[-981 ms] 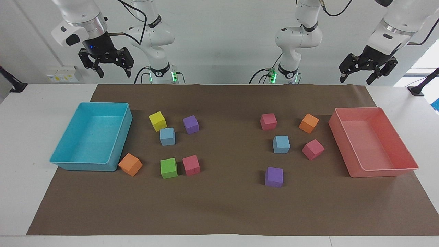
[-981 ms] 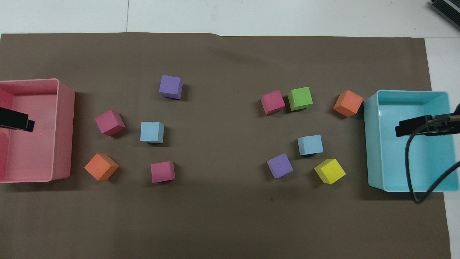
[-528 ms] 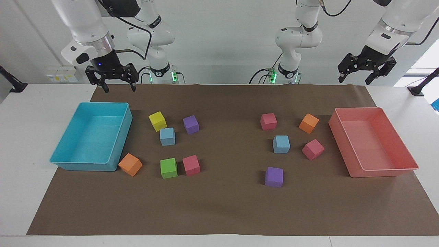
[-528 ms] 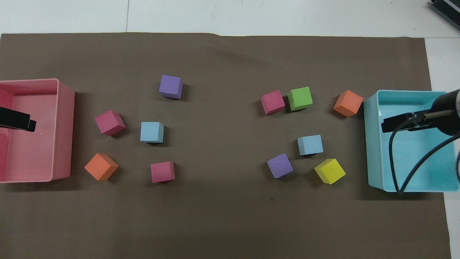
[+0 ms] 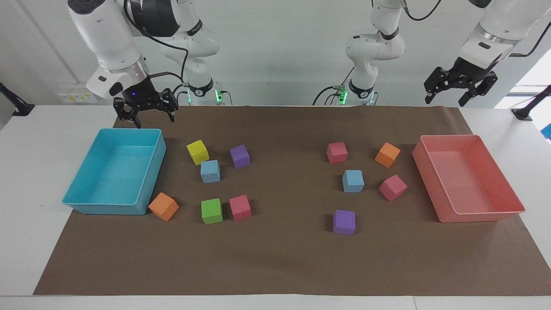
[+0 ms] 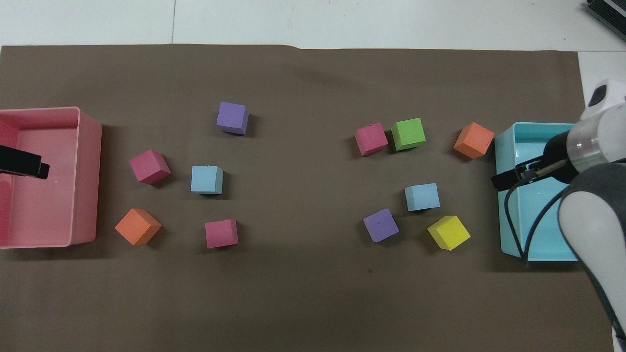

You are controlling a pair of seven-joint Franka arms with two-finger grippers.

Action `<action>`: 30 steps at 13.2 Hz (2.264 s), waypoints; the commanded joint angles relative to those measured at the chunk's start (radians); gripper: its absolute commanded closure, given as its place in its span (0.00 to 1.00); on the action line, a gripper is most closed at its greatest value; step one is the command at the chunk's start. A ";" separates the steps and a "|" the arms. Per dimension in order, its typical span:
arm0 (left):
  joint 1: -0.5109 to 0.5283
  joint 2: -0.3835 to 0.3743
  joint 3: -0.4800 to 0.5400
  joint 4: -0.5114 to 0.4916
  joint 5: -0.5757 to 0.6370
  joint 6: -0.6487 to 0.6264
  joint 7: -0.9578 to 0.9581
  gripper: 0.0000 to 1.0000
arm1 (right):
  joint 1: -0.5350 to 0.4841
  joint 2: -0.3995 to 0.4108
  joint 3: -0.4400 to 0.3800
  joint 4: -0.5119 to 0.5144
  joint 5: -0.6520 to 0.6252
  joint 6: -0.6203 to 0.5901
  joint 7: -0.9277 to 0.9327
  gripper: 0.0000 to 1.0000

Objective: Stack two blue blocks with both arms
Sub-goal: 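Move the right gripper toward the light blue cube near the purple cube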

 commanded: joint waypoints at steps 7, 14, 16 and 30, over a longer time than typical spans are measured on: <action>-0.002 -0.023 0.000 -0.024 -0.009 0.018 -0.009 0.00 | 0.080 0.028 0.001 -0.206 0.056 0.210 -0.085 0.00; -0.004 -0.023 -0.001 -0.024 -0.009 0.018 -0.009 0.00 | 0.107 0.120 0.001 -0.251 0.056 0.345 -0.232 0.00; -0.002 -0.023 -0.003 -0.024 -0.009 0.020 -0.009 0.00 | 0.117 0.142 0.001 -0.285 0.056 0.403 -0.247 0.00; -0.002 -0.023 -0.003 -0.024 -0.009 0.024 -0.009 0.00 | 0.138 0.200 0.001 -0.386 0.103 0.555 -0.284 0.00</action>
